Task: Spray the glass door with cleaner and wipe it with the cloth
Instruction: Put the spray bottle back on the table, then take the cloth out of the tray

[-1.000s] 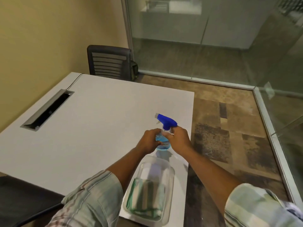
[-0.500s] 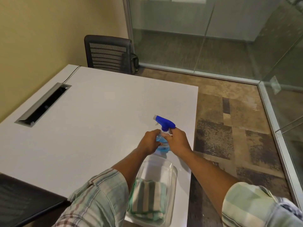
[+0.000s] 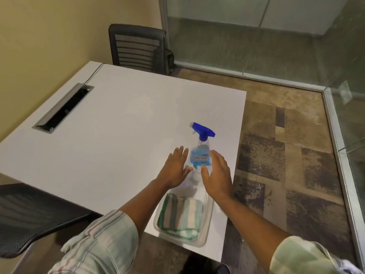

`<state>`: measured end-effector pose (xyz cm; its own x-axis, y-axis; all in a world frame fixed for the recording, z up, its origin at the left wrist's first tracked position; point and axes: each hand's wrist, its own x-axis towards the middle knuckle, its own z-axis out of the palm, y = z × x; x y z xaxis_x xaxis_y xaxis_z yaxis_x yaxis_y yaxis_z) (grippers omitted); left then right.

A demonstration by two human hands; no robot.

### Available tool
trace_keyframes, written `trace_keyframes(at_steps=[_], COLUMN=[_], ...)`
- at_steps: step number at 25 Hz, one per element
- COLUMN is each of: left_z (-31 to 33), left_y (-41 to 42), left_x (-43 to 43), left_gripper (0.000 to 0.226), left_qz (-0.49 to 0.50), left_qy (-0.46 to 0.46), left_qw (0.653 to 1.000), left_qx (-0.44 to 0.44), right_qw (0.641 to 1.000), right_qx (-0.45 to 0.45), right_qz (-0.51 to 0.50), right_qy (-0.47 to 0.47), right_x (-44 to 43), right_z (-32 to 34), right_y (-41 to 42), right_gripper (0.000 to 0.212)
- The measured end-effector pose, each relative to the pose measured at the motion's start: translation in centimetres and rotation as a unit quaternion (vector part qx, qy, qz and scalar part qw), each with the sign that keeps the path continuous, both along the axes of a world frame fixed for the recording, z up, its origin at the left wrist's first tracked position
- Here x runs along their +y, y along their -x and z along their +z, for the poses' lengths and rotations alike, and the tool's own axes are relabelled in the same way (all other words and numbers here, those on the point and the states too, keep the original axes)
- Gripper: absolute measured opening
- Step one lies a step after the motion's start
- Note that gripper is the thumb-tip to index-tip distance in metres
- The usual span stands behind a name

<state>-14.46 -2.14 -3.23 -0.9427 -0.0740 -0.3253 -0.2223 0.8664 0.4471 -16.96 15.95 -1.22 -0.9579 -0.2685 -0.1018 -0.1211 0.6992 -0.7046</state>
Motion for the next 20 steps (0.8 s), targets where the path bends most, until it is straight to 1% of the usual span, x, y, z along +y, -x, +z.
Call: trace_keyframes(at_steps=[2,6,8,9,13,15,17,20], left_z=[-0.2,-1.8,-2.8,-3.1,-3.2,-3.1,-3.1,-3.6], left_y=[-2.2,-5.4,-6.7,-7.3,-11.0,-13.3,-14.7,-15.2], left_x=[0.0,-0.5,-0.6,-0.7,-1.1,-1.2,-1.0,-0.5], left_gripper=[0.077,0.073,0.068,0.067,0.078,0.077,0.076,0.084], left_qz=[-0.007,-0.029,-0.032,-0.026,-0.001,0.026,0.038,0.035], left_qy=[0.007,0.052,0.067,0.061,0.036,0.022,0.002,0.003], left_qw=[1.000,0.998,0.997,0.998,0.999,0.999,0.999,0.999], left_qx=[-0.002,0.003,0.001,-0.003,0.003,0.004,-0.002,-0.002], right_qw=[0.997,0.981,0.966,0.957,0.917,0.900,0.893,0.881], right_qx=[0.038,0.027,0.024,0.022,-0.014,-0.014,-0.005,0.013], right_qz=[0.039,0.163,0.217,0.238,0.307,0.333,0.338,0.337], right_qy=[-0.048,-0.098,-0.141,-0.166,-0.256,-0.280,-0.297,-0.331], right_x=[0.4,0.1,-0.4,-0.7,-1.7,-2.0,-2.2,-2.7], right_z=[-0.6,-2.0,-3.3,-4.0,-5.7,-6.5,-7.2,-8.1], right_y=[-1.7,-4.7,-5.6,-6.0,-7.5,-8.3,-8.8,-9.1], right_gripper=[0.059,0.055,0.052,0.050,0.041,0.044,0.052,0.066])
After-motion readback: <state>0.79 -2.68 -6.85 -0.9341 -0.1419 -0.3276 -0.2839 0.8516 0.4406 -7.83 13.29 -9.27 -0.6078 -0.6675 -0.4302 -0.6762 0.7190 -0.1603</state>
